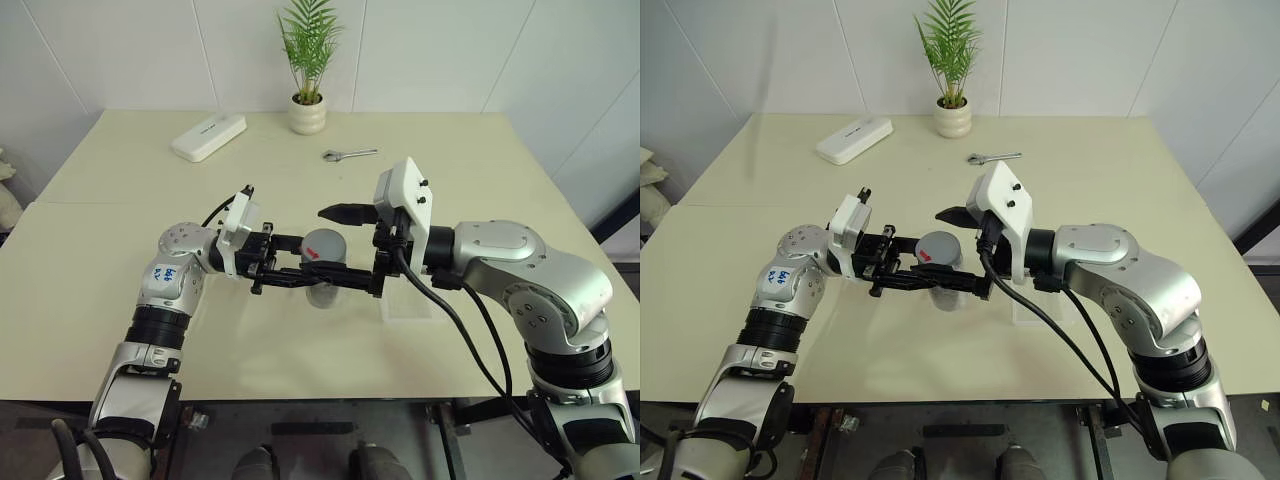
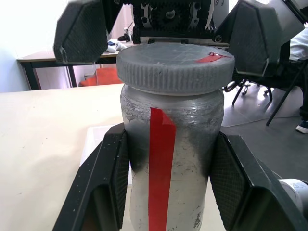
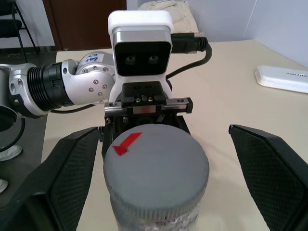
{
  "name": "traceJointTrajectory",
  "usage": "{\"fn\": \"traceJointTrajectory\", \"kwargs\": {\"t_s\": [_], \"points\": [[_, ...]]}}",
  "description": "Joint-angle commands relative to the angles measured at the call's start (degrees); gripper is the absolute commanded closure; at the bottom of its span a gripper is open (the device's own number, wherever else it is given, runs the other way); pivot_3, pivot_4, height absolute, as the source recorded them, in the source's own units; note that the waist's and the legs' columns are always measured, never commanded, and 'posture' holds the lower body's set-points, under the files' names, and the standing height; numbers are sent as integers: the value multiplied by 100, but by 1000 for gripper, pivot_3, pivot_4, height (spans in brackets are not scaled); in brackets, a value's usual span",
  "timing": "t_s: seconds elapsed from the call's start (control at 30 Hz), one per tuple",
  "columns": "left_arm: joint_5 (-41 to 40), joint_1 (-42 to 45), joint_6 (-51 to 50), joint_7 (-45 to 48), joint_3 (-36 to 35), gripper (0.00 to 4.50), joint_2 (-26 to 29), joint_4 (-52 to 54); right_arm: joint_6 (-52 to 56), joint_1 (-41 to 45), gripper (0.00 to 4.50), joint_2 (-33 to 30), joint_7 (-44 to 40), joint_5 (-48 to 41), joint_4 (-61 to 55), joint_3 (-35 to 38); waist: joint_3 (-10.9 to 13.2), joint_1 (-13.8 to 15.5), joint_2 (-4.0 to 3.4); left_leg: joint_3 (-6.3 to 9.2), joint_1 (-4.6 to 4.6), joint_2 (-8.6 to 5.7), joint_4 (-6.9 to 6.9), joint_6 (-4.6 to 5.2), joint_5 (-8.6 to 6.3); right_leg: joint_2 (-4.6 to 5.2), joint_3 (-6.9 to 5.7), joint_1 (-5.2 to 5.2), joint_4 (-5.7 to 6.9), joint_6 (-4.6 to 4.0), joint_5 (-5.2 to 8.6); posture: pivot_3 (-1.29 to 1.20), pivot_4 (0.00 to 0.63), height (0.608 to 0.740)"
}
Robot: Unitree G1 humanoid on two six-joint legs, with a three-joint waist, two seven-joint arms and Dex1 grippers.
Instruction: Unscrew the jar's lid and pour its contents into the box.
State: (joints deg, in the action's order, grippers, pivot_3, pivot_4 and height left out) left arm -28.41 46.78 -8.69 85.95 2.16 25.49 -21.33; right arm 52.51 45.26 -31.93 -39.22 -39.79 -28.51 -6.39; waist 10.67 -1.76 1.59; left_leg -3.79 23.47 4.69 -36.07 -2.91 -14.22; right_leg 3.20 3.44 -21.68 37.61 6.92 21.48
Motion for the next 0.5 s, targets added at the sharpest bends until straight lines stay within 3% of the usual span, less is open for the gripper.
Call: {"fn": "traceJointTrajectory", "kwargs": {"t_s": [0.03, 0.5], "points": [[-21, 112, 80, 118, -53, 2535, 21, 111, -27, 19, 0, -19, -31, -87, -213, 93, 0, 0, 0, 0, 0, 0, 0, 0, 0, 0, 0, 0, 0, 0, 0, 0, 150, 740], [-14, 105, 94, 110, -61, 2535, 31, 105, 2, 18, 0, -49, -54, -86, -214, 114, 0, 1, 0, 0, 0, 0, 0, 0, 0, 0, 0, 0, 0, 0, 0, 0, 150, 740]]}}
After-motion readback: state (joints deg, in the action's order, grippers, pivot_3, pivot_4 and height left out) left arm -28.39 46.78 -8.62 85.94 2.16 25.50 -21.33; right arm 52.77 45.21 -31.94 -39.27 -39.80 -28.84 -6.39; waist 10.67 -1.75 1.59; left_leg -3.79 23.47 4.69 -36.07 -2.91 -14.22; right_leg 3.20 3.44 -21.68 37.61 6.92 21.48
